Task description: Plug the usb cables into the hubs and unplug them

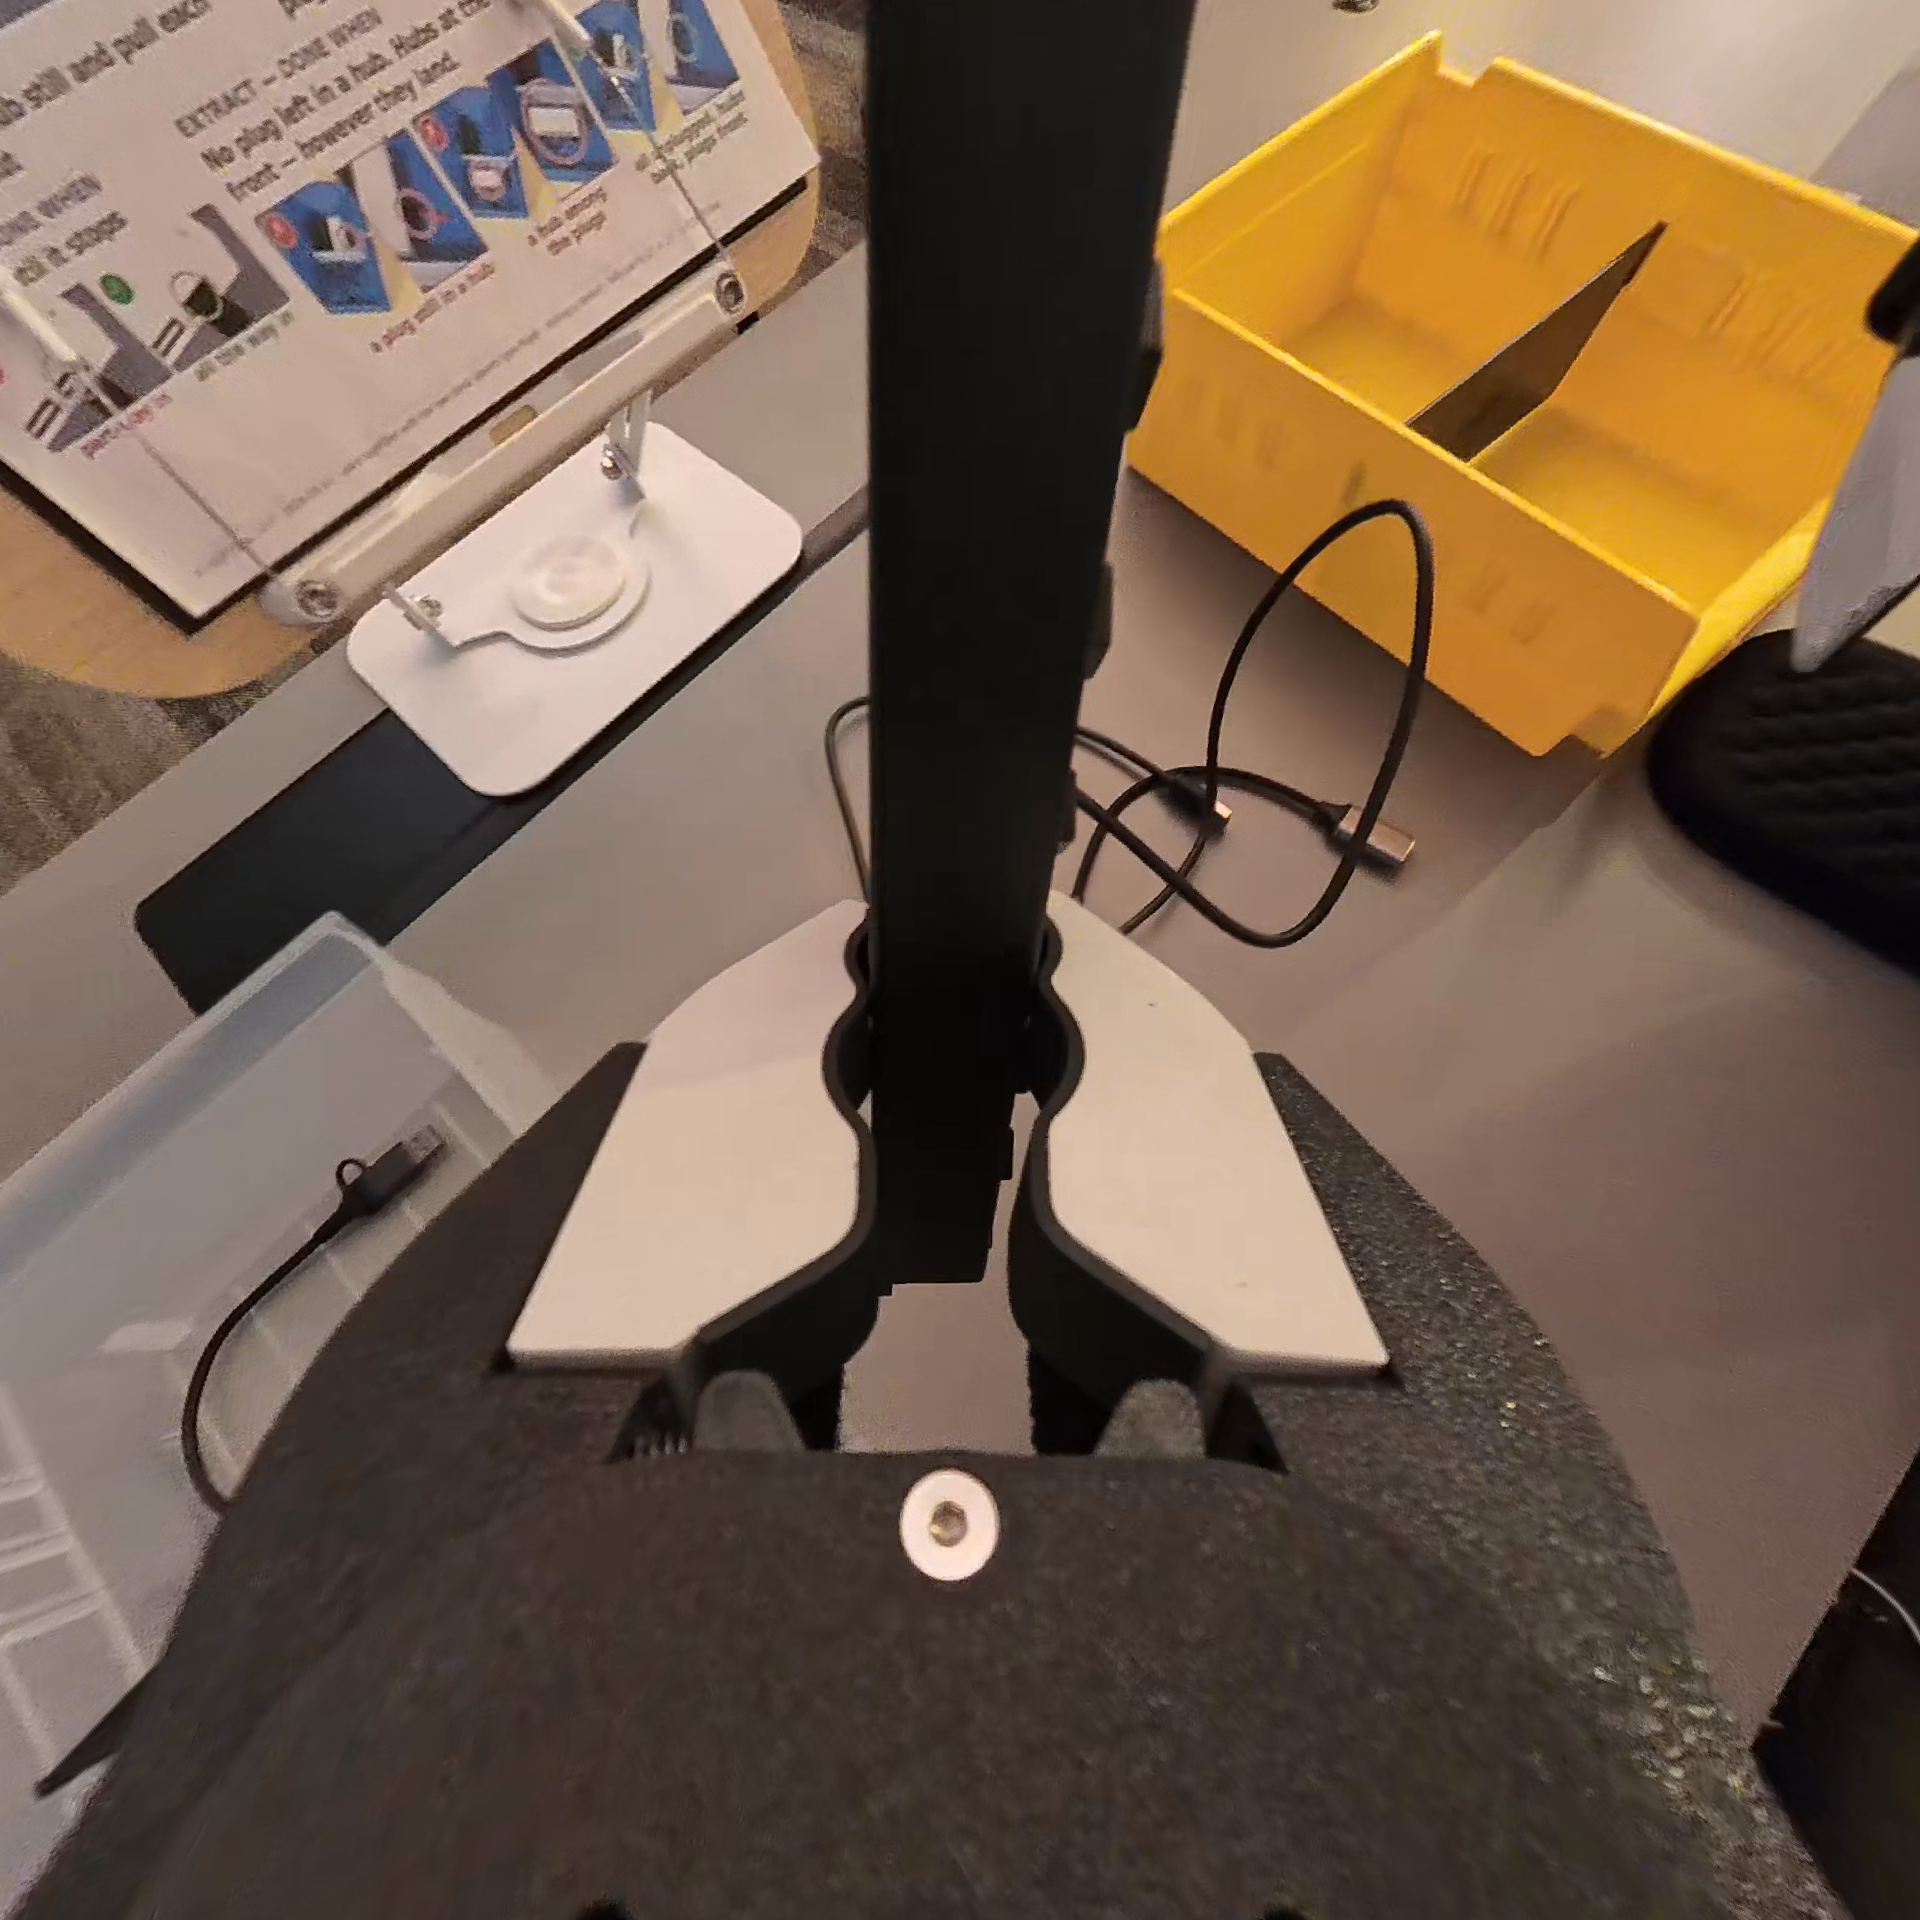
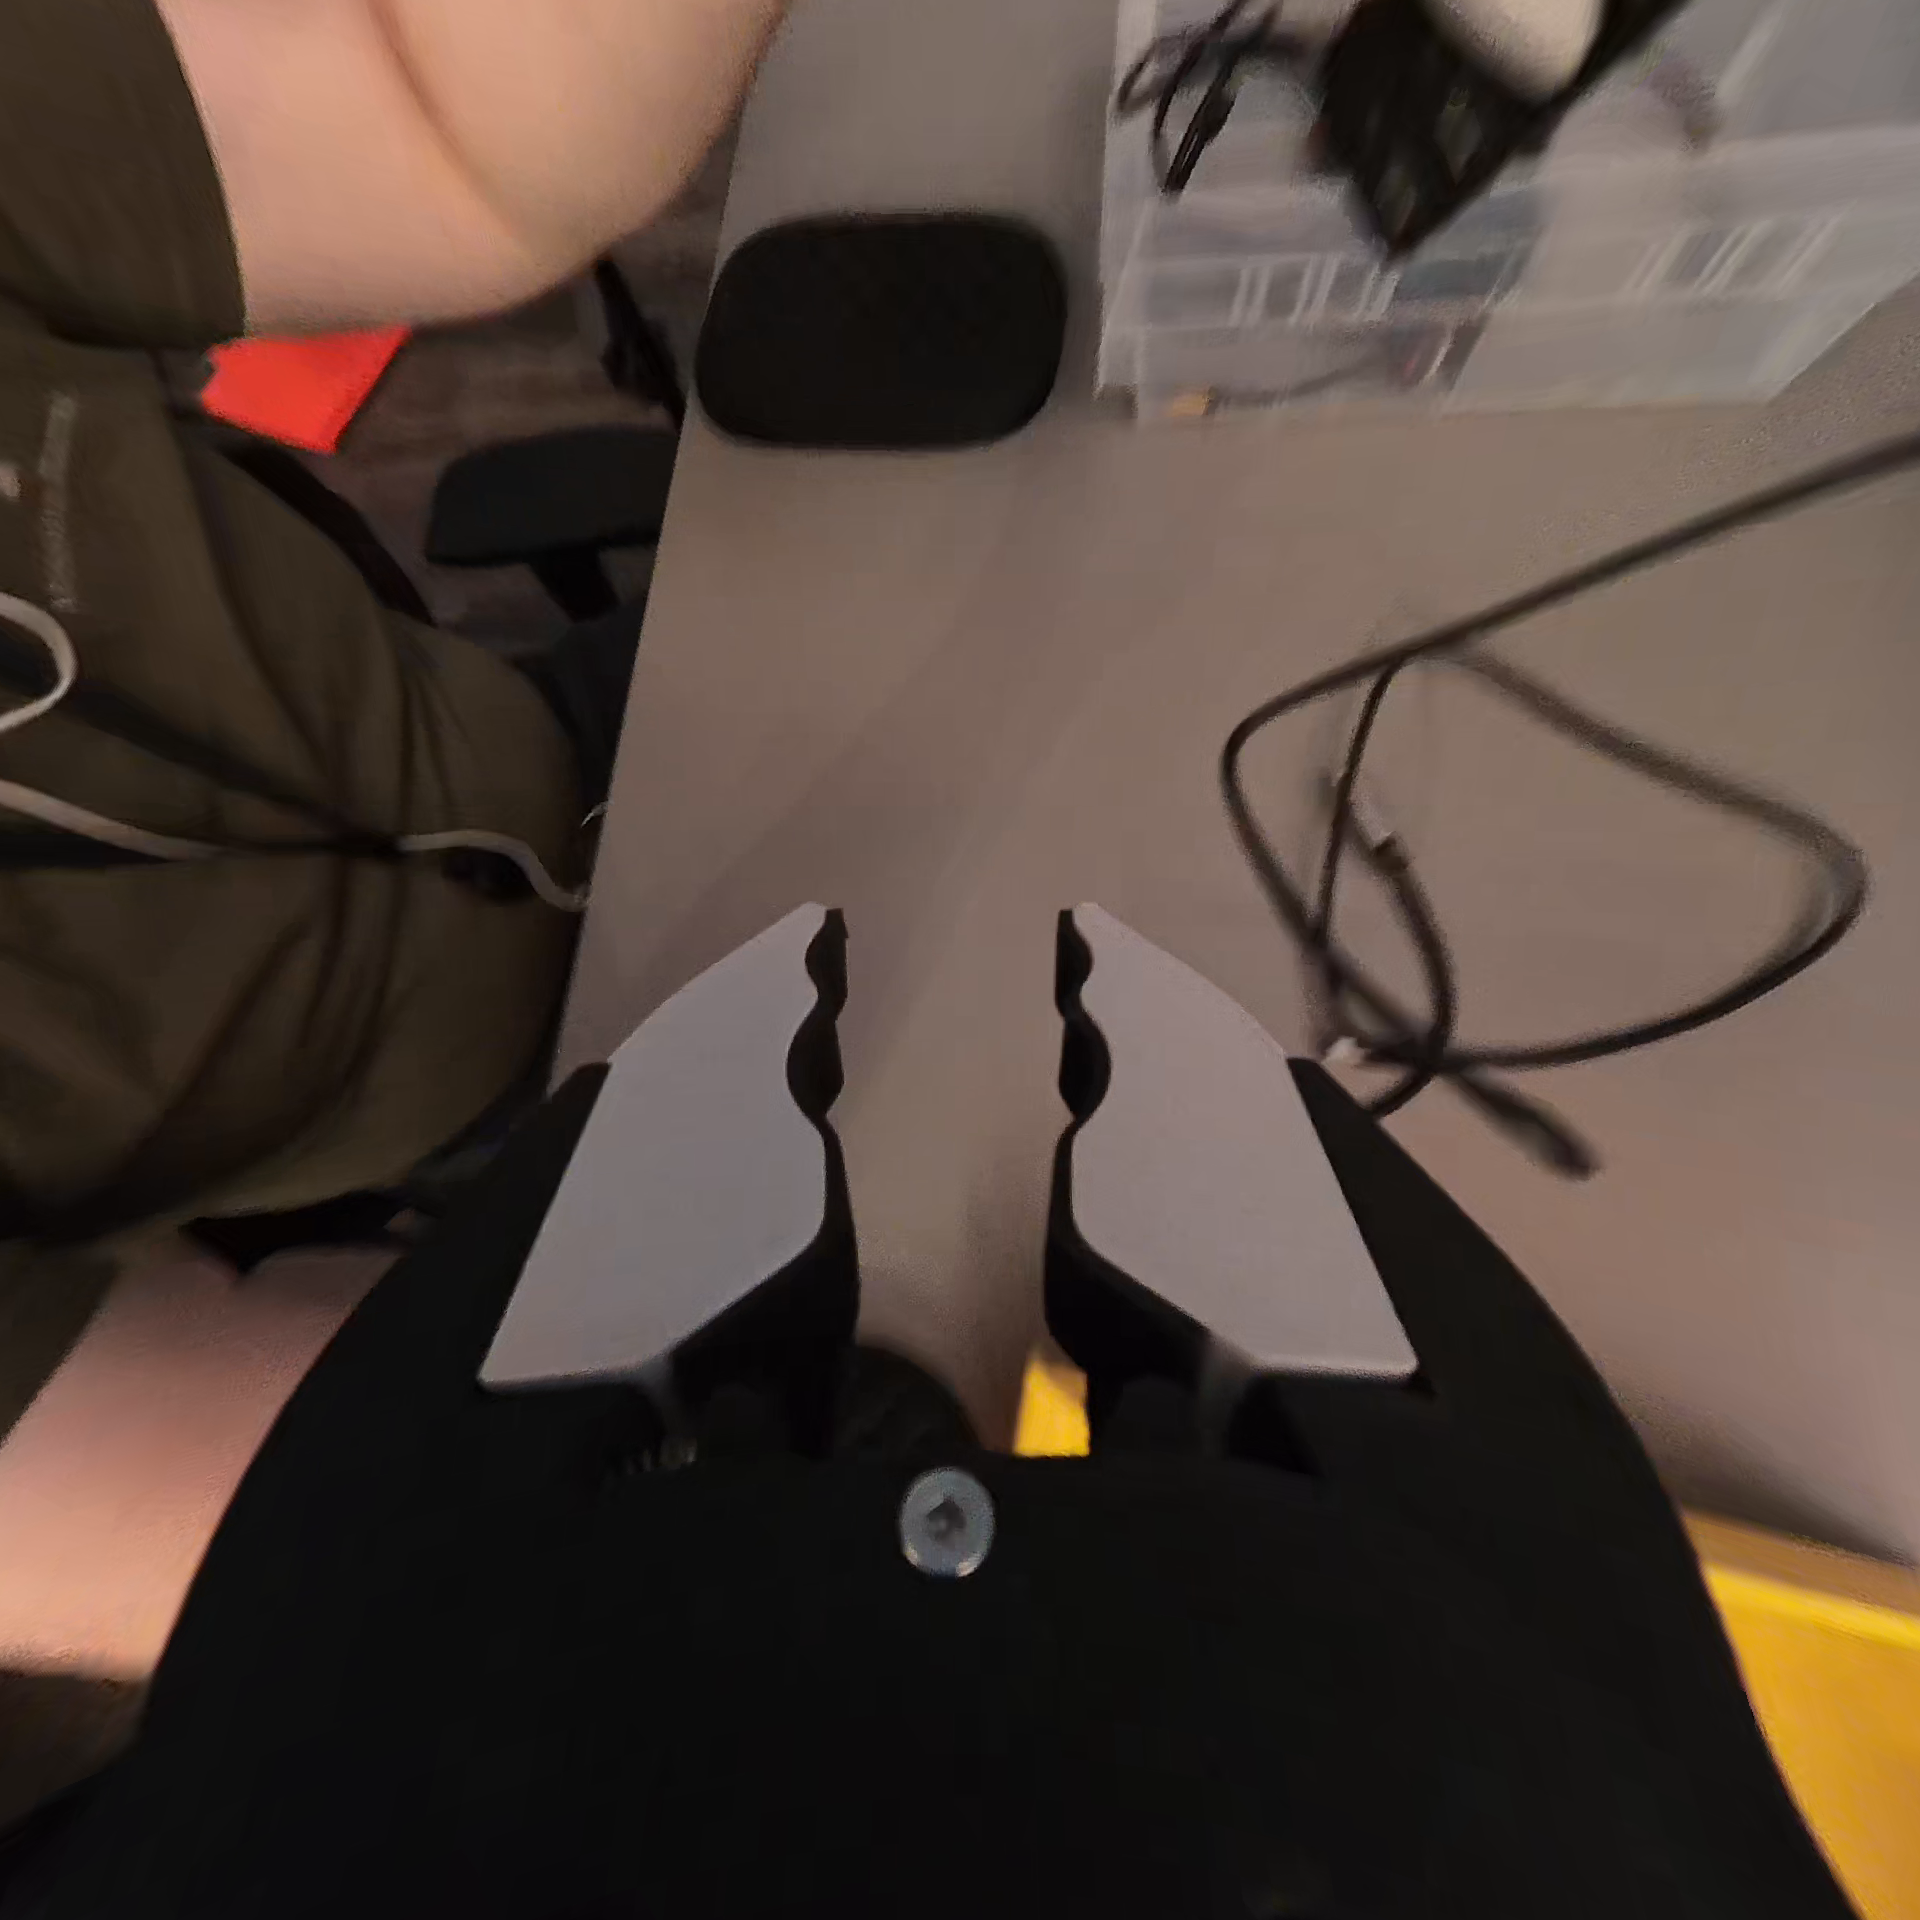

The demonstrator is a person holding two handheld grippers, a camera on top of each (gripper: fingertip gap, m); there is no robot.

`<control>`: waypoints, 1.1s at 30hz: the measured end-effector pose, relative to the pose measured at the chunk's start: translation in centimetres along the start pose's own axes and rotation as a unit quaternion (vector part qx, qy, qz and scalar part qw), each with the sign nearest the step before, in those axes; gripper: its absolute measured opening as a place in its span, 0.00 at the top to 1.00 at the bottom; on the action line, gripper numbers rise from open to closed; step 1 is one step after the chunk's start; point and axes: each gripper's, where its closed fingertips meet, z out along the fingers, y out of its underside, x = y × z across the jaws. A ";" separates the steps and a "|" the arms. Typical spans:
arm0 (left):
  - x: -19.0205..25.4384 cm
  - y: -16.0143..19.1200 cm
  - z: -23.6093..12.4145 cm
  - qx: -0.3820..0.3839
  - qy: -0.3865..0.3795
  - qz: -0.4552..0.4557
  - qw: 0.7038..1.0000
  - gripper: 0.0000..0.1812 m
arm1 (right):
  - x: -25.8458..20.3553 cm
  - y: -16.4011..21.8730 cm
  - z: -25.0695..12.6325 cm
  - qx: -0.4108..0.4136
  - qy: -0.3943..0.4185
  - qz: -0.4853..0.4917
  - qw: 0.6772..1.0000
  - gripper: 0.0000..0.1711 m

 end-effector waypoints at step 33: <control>4.4 2.8 8.8 0.019 -0.086 0.026 0.996 0.61 | 14.6 -9.3 2.2 0.376 0.216 0.240 0.869 0.67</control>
